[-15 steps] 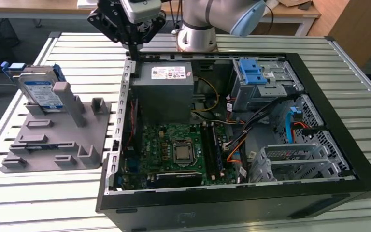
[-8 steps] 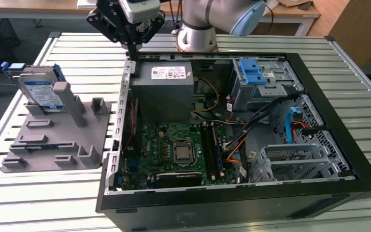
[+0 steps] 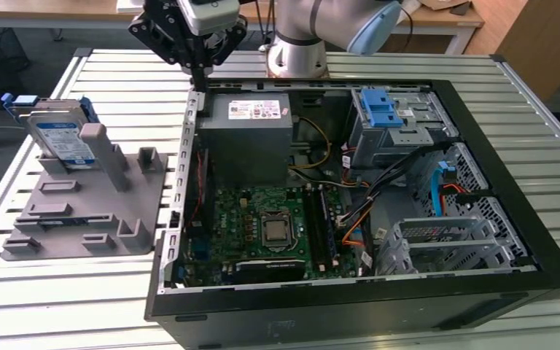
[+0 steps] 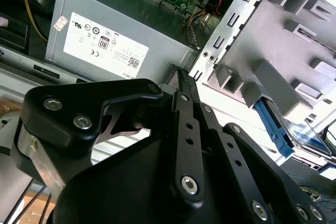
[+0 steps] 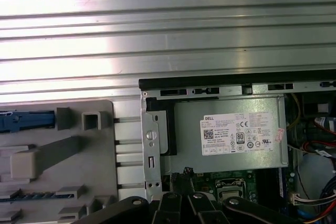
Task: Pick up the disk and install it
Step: 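Reach for the disk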
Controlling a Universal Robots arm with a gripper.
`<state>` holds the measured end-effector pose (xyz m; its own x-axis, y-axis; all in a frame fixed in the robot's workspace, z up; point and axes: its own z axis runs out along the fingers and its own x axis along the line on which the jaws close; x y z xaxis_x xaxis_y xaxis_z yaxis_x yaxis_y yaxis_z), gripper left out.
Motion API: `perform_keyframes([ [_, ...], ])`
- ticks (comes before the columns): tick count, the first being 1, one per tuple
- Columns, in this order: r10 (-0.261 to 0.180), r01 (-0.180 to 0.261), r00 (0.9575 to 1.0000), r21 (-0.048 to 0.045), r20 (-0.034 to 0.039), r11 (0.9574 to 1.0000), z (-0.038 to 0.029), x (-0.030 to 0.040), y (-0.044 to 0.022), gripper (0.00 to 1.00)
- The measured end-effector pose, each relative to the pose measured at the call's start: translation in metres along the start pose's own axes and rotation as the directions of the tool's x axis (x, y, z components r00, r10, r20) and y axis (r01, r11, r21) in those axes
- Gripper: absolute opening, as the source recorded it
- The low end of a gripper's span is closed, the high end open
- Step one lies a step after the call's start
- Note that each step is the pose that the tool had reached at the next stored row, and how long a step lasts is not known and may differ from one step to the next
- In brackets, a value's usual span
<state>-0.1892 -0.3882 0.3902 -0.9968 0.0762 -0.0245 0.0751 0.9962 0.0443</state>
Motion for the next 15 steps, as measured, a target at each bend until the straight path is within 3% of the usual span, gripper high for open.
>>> perform_keyframes([
  [15, 0.0, 0.0, 1.0, 0.0, -0.0001, 1.0, 0.0, 0.0033, -0.0002, 0.11],
])
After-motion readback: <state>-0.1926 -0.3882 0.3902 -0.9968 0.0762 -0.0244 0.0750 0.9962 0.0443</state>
